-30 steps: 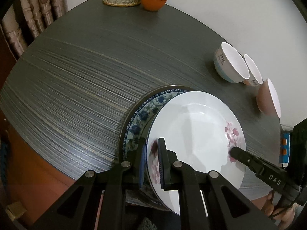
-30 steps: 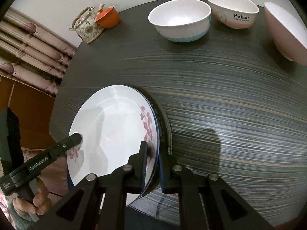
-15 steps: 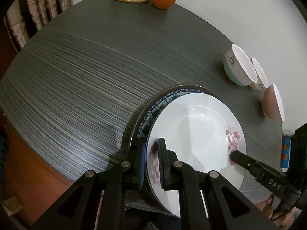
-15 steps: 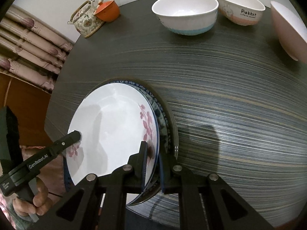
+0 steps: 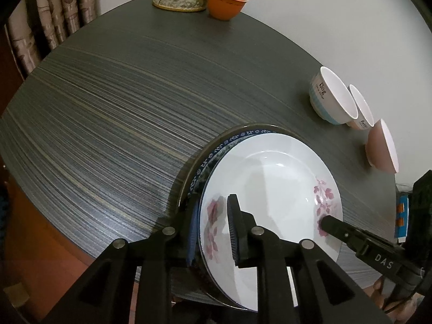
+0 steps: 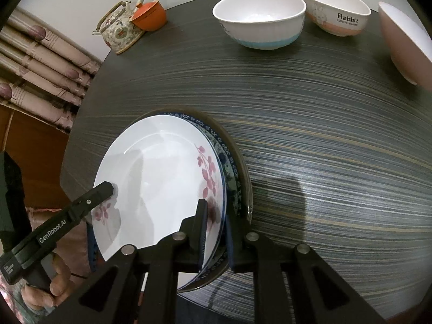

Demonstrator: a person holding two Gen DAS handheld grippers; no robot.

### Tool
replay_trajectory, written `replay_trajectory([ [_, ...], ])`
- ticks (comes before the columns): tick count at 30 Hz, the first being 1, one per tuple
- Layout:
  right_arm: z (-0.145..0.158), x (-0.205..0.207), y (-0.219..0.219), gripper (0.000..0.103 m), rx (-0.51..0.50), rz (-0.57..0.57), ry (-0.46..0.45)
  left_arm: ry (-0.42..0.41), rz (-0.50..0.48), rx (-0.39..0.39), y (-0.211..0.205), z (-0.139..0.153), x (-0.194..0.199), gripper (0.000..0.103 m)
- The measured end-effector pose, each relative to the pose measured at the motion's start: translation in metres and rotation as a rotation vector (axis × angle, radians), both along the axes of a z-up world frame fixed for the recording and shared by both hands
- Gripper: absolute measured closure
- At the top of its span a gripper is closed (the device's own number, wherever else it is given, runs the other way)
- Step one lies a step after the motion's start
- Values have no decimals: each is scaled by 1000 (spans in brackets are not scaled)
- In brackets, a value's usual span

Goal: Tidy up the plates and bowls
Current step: 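Lower the pink-flowered plate onto the blue-and-white plate stack with both tools, then open both tools and withdraw from the plate stack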

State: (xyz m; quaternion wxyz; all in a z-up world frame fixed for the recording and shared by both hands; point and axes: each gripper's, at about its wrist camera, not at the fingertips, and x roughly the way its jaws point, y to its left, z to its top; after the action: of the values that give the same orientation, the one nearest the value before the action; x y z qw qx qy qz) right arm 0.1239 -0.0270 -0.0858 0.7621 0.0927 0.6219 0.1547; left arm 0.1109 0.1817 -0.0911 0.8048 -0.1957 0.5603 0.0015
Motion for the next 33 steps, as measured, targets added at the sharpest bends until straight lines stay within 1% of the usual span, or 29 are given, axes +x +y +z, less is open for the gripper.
replay_trajectory([
  [6,-1,0,1,87,1,-1,0,-10,-5,22,-4,0,1,86],
  [8,0,0,1,87,-5,4,-2,-12,-5,24,-3,0,0,84],
  [10,0,1,3,84,-9,5,-2,-14,-8,27,-3,1,0,84],
  [15,1,3,7,82,-23,10,-3,-23,-30,89,-11,2,1,83],
  [20,2,5,12,81,-40,9,-2,-27,-35,99,-12,2,1,83],
  [24,3,5,16,79,-65,21,-24,-34,-38,115,-14,2,0,83],
  [26,3,6,17,76,-60,22,-23,-35,-43,127,-15,2,0,83],
  [30,3,5,15,75,-50,21,-27,-40,-60,169,-22,2,0,83],
  [33,3,2,8,75,-28,15,-21,-52,-63,196,-23,4,0,81],
])
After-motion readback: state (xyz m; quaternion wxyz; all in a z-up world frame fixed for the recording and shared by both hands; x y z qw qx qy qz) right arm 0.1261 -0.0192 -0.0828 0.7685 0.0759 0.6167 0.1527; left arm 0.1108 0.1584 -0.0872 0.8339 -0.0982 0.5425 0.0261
